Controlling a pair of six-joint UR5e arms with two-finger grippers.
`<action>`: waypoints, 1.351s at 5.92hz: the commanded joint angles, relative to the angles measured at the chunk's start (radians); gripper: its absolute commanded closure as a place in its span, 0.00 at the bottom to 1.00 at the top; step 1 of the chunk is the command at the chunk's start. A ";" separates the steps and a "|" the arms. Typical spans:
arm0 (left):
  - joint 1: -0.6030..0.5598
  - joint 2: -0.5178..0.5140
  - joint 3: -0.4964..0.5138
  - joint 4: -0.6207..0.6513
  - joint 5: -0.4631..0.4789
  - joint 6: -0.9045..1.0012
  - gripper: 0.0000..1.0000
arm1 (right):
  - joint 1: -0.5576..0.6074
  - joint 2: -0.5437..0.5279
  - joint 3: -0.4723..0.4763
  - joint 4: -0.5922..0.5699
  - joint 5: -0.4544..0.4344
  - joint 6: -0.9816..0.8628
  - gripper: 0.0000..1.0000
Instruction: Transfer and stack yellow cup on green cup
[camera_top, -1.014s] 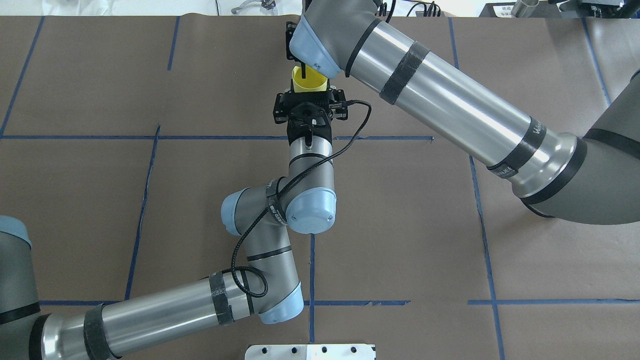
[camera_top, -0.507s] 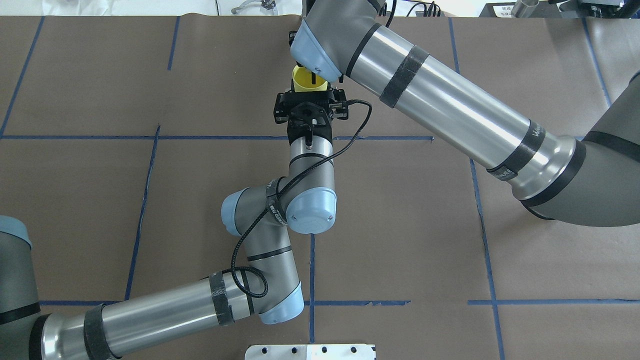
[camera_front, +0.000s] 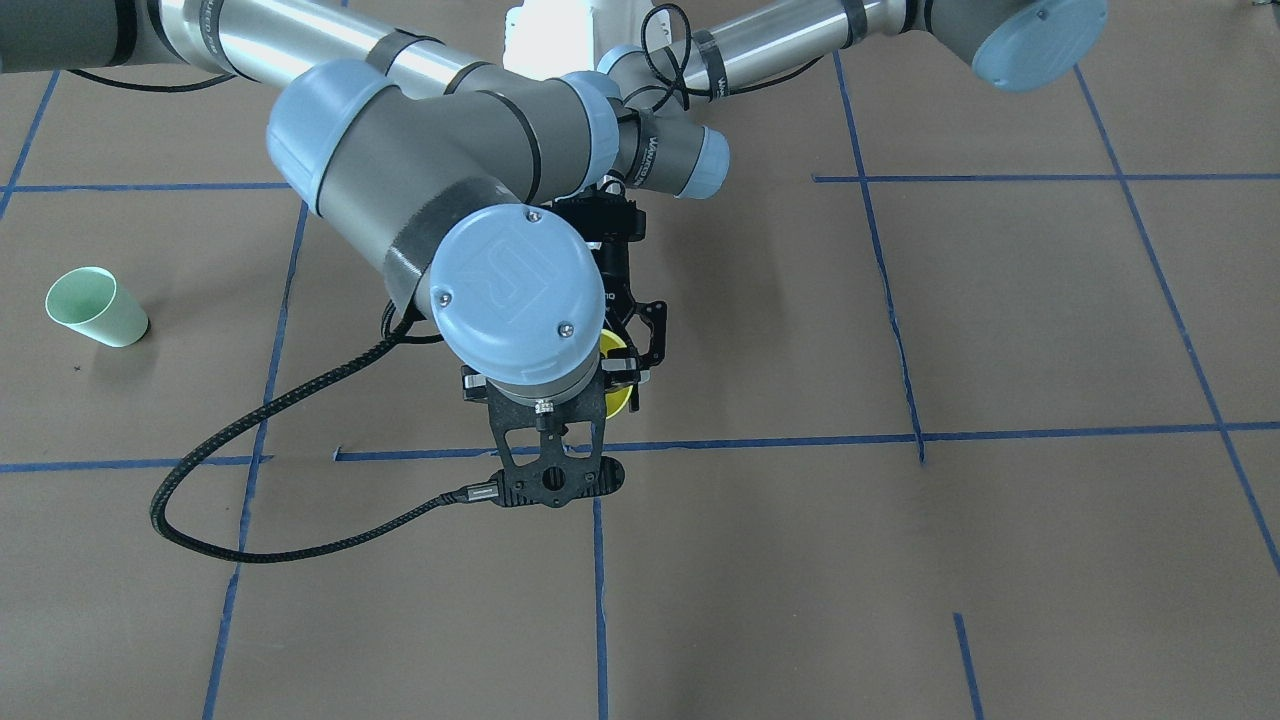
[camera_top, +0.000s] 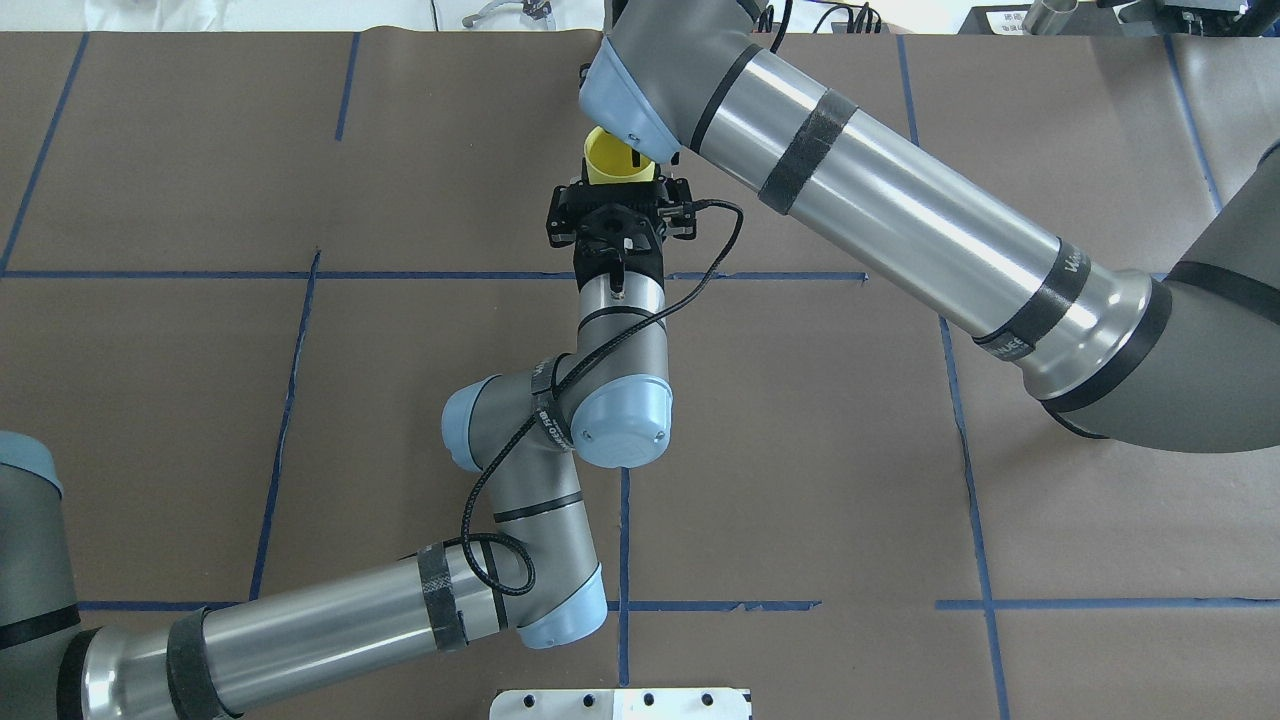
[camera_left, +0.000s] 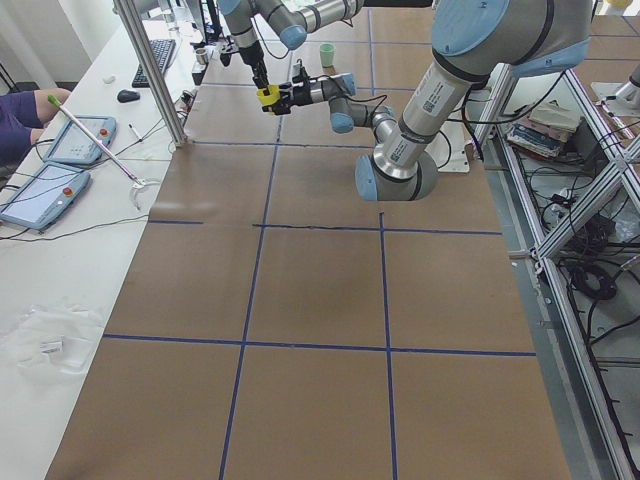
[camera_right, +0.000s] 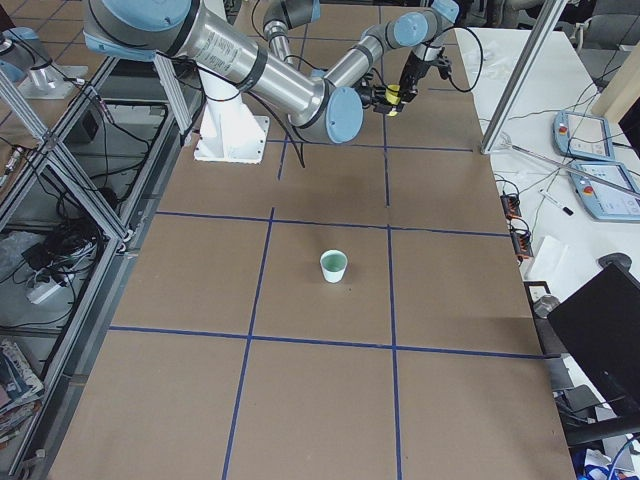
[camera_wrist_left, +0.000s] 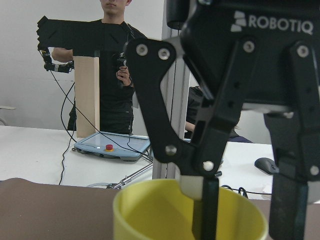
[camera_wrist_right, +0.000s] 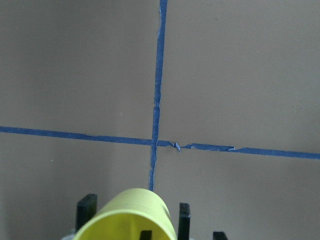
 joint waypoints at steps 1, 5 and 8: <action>-0.002 0.000 0.000 0.001 0.000 0.003 0.60 | 0.000 -0.002 0.006 -0.001 0.000 0.000 1.00; -0.002 0.003 0.000 0.003 -0.002 0.052 0.00 | 0.025 0.017 0.050 -0.004 0.008 0.011 1.00; -0.002 0.023 0.003 0.003 -0.002 0.054 0.00 | 0.163 0.108 0.052 -0.004 0.112 0.014 1.00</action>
